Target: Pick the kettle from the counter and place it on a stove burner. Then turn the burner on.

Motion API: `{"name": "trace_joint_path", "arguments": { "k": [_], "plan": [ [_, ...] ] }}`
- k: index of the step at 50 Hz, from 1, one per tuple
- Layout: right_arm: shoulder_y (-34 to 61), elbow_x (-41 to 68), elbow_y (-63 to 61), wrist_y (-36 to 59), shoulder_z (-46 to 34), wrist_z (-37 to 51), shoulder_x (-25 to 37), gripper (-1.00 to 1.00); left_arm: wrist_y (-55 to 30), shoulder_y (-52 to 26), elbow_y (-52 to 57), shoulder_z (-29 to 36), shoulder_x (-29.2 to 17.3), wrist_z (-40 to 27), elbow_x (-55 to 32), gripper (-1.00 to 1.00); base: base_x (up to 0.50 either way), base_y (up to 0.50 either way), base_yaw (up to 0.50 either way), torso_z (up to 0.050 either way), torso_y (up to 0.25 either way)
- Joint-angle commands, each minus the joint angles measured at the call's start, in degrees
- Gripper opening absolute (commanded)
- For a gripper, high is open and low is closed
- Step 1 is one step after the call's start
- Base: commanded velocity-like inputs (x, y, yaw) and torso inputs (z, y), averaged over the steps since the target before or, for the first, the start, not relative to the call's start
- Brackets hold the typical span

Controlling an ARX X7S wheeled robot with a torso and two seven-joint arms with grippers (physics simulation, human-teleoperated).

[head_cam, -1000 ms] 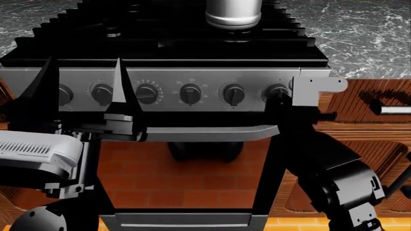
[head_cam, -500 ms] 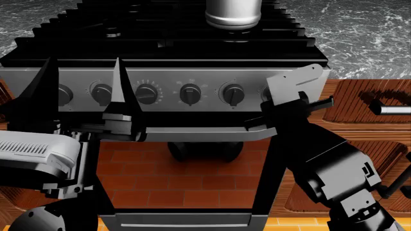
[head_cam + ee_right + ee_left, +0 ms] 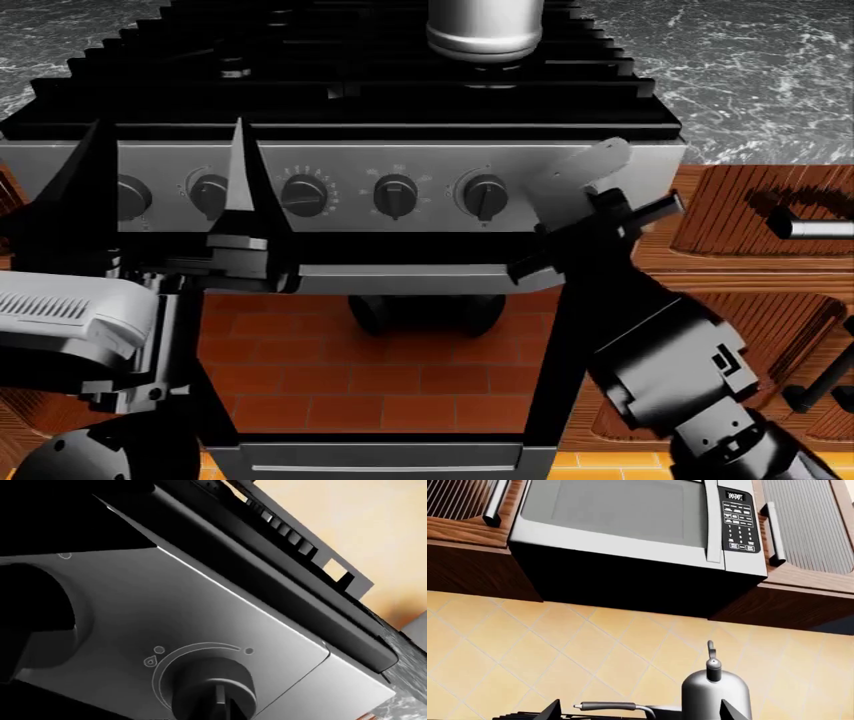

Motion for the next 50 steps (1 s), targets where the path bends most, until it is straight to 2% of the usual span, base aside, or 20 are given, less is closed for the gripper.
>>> {"name": "trace_joint_path", "arguments": {
  "k": [1,22,41,42,50],
  "plan": [
    [2.82,14.53,14.65,-6.06,-4.72,-10.89,-4.56,-1.0,0.01,-0.01,0.26,-0.09,-0.26,-0.22,-0.41,1.0,0.03,0.0,0.02,0.0,0.0],
    [3.48,11.9,15.85,-6.81,-11.88,-13.35,-5.73,-1.0,0.06,-0.1,0.48,-0.02,-0.57,-0.6,-0.88,1.0,0.03,0.0,0.02,-0.001,0.0],
    [3.42,11.27,12.04,-5.42,-14.47,-13.37,-4.28,-1.0,0.24,-0.09,0.55,0.05,-0.91,-0.78,-1.33,1.0,0.02,0.0,0.02,-0.001,0.0],
    [3.4,11.51,11.24,-5.11,-14.17,-13.24,-4.0,1.0,0.24,-0.1,0.55,0.05,-0.92,-0.8,-1.37,1.0,0.02,0.0,0.02,0.0,0.0],
    [1.81,13.73,3.88,-2.61,-10.68,-10.8,-1.75,1.0,0.36,-0.11,0.49,0.2,-0.97,-0.87,-1.41,1.0,0.02,0.0,0.02,-0.001,0.0]
  ]
}}
